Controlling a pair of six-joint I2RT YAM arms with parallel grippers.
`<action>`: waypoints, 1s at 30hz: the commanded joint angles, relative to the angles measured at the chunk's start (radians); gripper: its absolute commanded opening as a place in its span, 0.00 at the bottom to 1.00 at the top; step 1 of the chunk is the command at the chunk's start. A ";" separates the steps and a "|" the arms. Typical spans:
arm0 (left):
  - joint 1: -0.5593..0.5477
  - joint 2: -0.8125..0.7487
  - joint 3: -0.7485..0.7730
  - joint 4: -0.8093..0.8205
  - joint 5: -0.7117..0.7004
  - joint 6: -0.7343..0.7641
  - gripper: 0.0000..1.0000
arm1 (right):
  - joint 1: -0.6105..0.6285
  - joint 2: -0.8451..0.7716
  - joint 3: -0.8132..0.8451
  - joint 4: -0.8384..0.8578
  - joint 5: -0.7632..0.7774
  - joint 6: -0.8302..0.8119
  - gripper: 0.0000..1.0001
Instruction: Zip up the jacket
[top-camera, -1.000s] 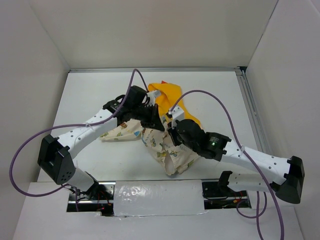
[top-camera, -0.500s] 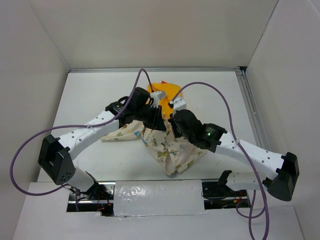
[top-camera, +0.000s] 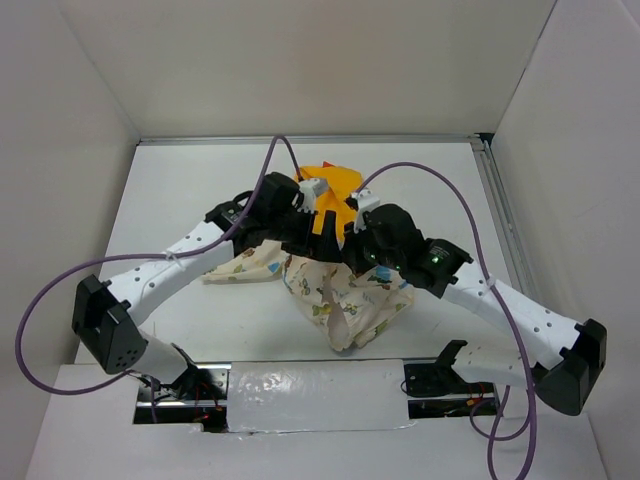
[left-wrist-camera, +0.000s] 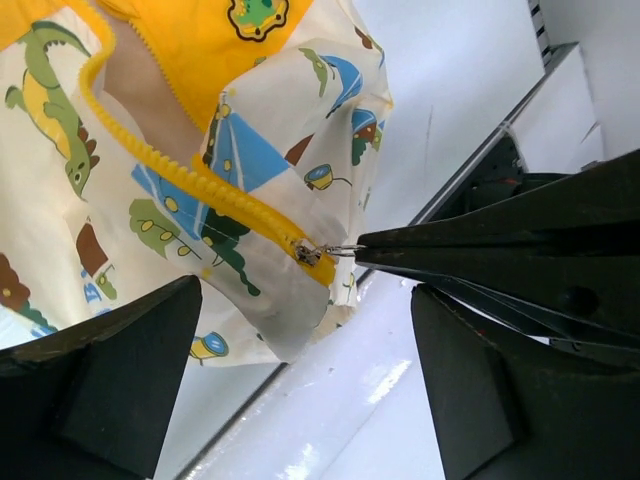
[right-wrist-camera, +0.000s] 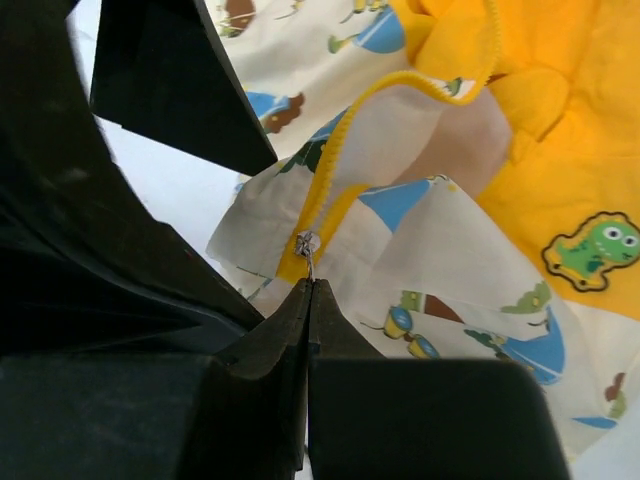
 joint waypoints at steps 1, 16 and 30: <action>-0.005 -0.084 -0.014 -0.012 -0.021 -0.053 0.99 | -0.035 -0.037 0.019 0.029 -0.118 0.035 0.00; -0.083 -0.155 -0.133 0.048 -0.188 -0.035 0.96 | -0.156 -0.030 0.022 0.043 -0.368 0.091 0.00; -0.085 -0.101 -0.194 0.304 -0.092 0.060 0.81 | -0.213 -0.024 -0.007 0.067 -0.462 0.104 0.00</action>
